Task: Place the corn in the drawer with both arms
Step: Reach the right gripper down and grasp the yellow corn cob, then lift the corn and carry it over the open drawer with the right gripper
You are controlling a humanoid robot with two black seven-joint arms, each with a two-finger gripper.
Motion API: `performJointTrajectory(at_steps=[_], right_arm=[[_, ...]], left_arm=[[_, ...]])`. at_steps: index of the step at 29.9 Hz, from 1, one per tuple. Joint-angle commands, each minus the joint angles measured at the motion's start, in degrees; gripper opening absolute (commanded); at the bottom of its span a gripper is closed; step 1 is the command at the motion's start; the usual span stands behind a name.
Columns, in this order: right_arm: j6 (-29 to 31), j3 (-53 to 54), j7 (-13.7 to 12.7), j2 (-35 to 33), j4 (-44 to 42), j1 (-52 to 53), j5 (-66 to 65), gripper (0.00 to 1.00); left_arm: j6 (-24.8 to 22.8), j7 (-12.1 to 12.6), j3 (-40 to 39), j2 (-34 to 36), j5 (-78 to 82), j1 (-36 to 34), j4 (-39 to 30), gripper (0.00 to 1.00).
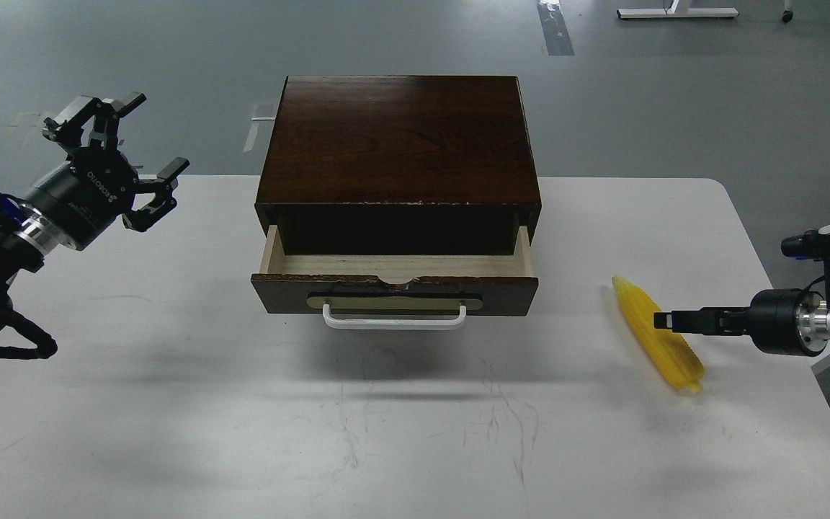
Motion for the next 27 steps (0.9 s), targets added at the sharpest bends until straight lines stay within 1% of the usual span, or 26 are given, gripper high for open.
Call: performJointTrajectory(at_steps=[1, 4, 6, 7, 8, 10, 11, 12, 13, 14, 17, 21, 24, 26, 27], right_arm=[[-0.1, -4.16, 0.0, 2.13, -1.57, 1.9, 0.0, 0.92], [-0.19, -5.75, 0.0, 2.66, -1.66, 2.34, 0.0, 0.85], [-0.19, -6.36, 0.0, 2.66, -1.66, 2.26, 0.0, 0.72], [-0.19, -6.63, 0.0, 2.66, -1.66, 2.25, 0.0, 0.68], [-0.19, -7.07, 0.0, 2.66, -1.66, 2.25, 0.0, 0.59], [-0.28, -7.42, 0.0, 2.66, -1.66, 2.25, 0.0, 0.47], [-0.28, -7.42, 0.0, 2.66, -1.66, 2.25, 0.0, 0.34], [-0.28, -7.42, 0.0, 2.66, -1.66, 2.34, 0.0, 0.27], [-0.28, -7.42, 0.0, 2.66, -1.57, 2.34, 0.0, 0.15], [-0.28, -7.42, 0.0, 2.66, -1.57, 2.43, 0.0, 0.09], [-0.37, -7.42, 0.0, 2.57, -1.49, 2.69, 0.09, 0.02], [-1.24, -7.42, 0.0, 1.78, -0.96, 6.29, 0.35, 0.02], [-1.51, -7.33, 0.0, -0.32, 0.27, 12.0, 0.44, 0.02], [-1.42, -7.51, 0.0, -1.82, 3.16, 19.27, 0.35, 0.02], [-1.34, -7.51, 0.0, -2.0, 3.78, 21.22, 0.35, 0.02]], left_arm=[[0.0, 0.0, -0.01, 0.13, 0.0, -0.01, 0.0, 0.98], [0.0, 0.0, -0.1, 0.13, 0.0, -0.01, 0.0, 0.98], [0.0, 0.0, -0.01, 0.13, 0.0, -0.01, -0.09, 0.98], [0.0, 0.0, -0.01, 0.13, 0.0, -0.01, 0.0, 0.98], [0.0, 0.0, -0.1, 0.13, 0.0, -0.01, 0.0, 0.98], [0.0, 0.0, -0.1, 0.13, 0.0, -0.01, 0.0, 0.98], [0.0, 0.0, -0.1, 0.13, 0.0, -0.01, 0.0, 0.98], [0.0, 0.0, -0.19, 0.13, 0.0, -0.01, 0.0, 0.98], [0.0, 0.0, -0.36, 0.13, 0.0, -0.01, 0.0, 0.98], [0.0, 0.0, -0.36, 0.13, 0.0, -0.01, 0.0, 0.98], [0.0, 0.0, -0.36, 0.13, 0.0, -0.01, 0.0, 0.98], [0.0, 0.0, -0.45, 0.13, 0.0, -0.01, 0.0, 0.98], [0.0, 0.0, -1.24, 0.13, 0.0, -0.01, 0.0, 0.98], [0.0, 0.0, -1.59, 0.13, 0.0, -0.1, -0.09, 0.98], [0.0, 0.0, -1.6, 0.13, 0.0, -0.1, 0.0, 0.98]])
